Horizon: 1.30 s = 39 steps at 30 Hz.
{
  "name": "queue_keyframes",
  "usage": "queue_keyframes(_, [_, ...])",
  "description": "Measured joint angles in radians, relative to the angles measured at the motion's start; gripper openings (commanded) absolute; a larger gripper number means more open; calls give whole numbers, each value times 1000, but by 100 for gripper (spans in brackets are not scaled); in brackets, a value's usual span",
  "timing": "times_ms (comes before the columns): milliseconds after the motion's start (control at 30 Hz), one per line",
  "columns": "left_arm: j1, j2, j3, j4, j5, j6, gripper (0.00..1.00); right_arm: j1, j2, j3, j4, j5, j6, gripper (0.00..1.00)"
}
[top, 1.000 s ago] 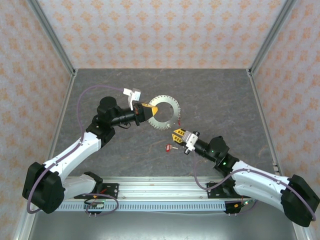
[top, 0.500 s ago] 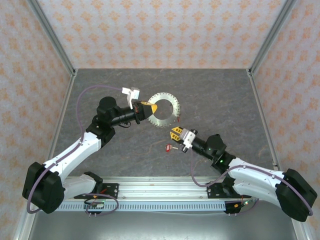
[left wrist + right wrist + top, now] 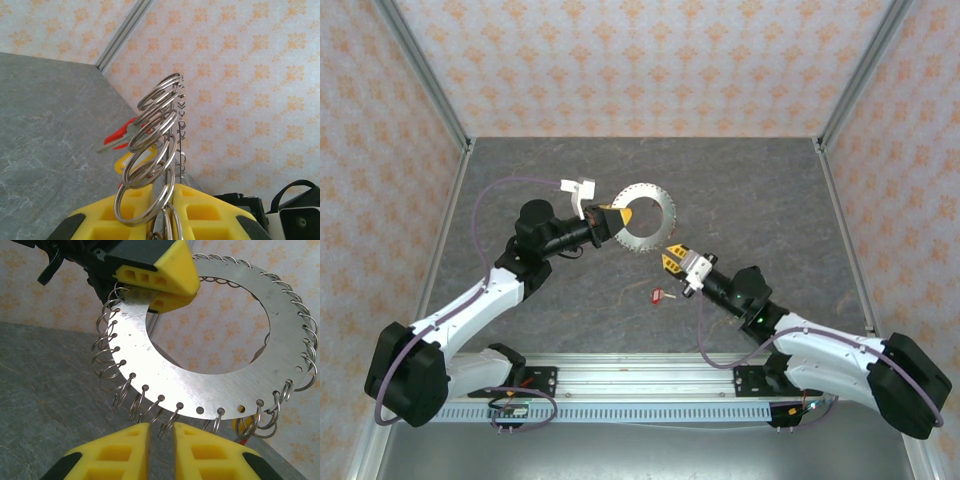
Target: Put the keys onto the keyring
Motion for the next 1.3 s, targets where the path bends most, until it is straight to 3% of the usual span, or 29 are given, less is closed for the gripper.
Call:
queue_keyframes(700, [-19,-33,-21,32,-64,-58,0,5,118,49,68,77,-2,22])
queue_keyframes(1300, [-26,-39,-30,64,-89,-86,0,5,154,49,150,146,29,17])
